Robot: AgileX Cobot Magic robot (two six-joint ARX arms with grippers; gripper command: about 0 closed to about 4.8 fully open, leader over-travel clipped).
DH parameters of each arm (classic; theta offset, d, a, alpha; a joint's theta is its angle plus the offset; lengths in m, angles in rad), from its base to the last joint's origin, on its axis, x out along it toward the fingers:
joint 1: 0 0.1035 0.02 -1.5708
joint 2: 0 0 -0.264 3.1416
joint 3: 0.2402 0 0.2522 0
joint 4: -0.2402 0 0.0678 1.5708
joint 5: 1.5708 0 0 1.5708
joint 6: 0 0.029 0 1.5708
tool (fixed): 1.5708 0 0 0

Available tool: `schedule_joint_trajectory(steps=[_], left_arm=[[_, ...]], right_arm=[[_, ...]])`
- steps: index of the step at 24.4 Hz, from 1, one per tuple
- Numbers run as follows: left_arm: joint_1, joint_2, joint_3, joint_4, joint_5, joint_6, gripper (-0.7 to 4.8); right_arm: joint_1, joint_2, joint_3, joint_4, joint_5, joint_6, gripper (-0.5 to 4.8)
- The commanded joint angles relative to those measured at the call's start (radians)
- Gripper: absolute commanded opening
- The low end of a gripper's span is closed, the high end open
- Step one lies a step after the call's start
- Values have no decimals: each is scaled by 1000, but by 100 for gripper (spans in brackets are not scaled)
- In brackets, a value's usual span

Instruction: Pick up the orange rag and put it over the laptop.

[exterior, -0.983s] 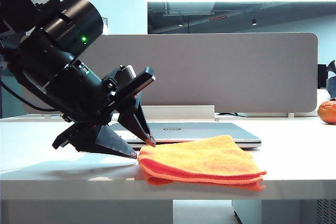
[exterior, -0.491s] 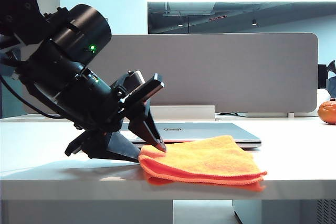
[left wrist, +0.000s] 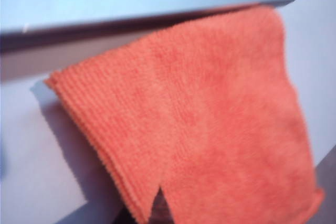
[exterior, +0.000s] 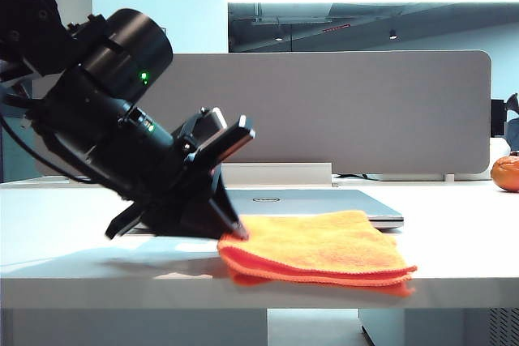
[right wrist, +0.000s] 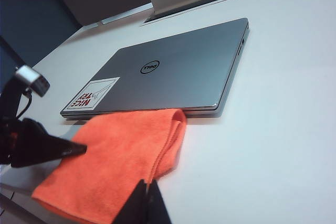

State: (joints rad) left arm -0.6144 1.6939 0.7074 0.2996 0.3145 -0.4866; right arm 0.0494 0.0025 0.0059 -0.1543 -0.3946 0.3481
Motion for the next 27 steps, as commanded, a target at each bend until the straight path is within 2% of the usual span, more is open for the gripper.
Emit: schedule_joint_trajectory(steps=[1, 4, 9, 14, 22, 27], left_arm=[[-2, -9, 27, 100, 95, 2, -6], [-2, -9, 116, 55, 138, -4, -6], [0, -9, 273, -72, 133, 18, -6], [28, -8, 412, -180, 74, 124, -6], [170, 69, 475, -187, 68, 124, -6], [186, 144, 482, -187, 82, 147, -6]], right_arm=[[0, -1, -4, 18, 0, -1, -5], [0, -1, -4, 18, 0, -1, -5], [0, -1, -3, 18, 0, -1, -5], [0, -1, -4, 17, 0, -1, -5], [-1, -1, -4, 17, 0, -1, -5], [-1, -1, -4, 17, 0, -1, -5]])
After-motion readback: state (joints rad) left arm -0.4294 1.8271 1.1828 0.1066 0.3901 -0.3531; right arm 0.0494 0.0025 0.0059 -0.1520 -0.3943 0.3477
